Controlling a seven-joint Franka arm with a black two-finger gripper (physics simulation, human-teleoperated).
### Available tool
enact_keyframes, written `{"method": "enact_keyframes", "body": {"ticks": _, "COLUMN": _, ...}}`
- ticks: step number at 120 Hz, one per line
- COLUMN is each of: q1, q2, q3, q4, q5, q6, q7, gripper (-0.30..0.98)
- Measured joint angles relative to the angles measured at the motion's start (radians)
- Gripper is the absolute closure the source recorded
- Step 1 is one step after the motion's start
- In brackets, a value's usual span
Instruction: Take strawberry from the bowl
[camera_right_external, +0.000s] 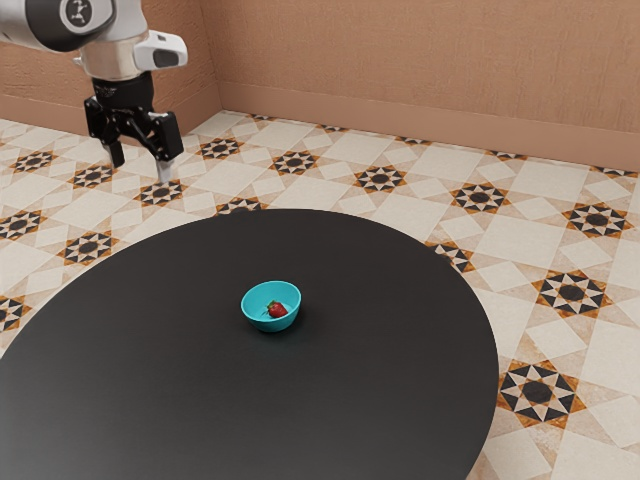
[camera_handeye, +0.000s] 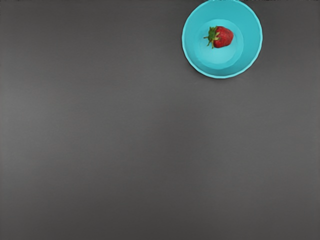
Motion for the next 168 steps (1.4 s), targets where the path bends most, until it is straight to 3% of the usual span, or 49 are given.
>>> {"method": "enact_keyframes", "body": {"ticks": 35, "q1": 0.043, "q2": -0.063, "q3": 0.007, "q4": -0.049, "q5": -0.003, "q6": 0.009, "q7": -0.017, "gripper": 0.0}}
{"method": "enact_keyframes", "body": {"ticks": 61, "q1": 0.05, "q2": -0.086, "q3": 0.008, "q4": -0.371, "q5": 0.005, "q6": 0.144, "q7": -0.042, "gripper": 0.0}}
{"method": "enact_keyframes", "body": {"ticks": 78, "q1": 0.049, "q2": -0.063, "q3": 0.008, "q4": -0.448, "q5": 0.008, "q6": 0.271, "q7": -0.053, "gripper": 0.0}}
{"method": "enact_keyframes", "body": {"ticks": 126, "q1": -0.016, "q2": 0.244, "q3": -0.001, "q4": -0.327, "q5": 0.027, "q6": 0.546, "q7": 0.035, "gripper": 0.0}}
{"method": "enact_keyframes", "body": {"ticks": 168, "q1": -0.02, "q2": 0.449, "q3": -0.036, "q4": -0.182, "q5": 0.022, "q6": 0.639, "q7": 0.281, "gripper": 0.0}}
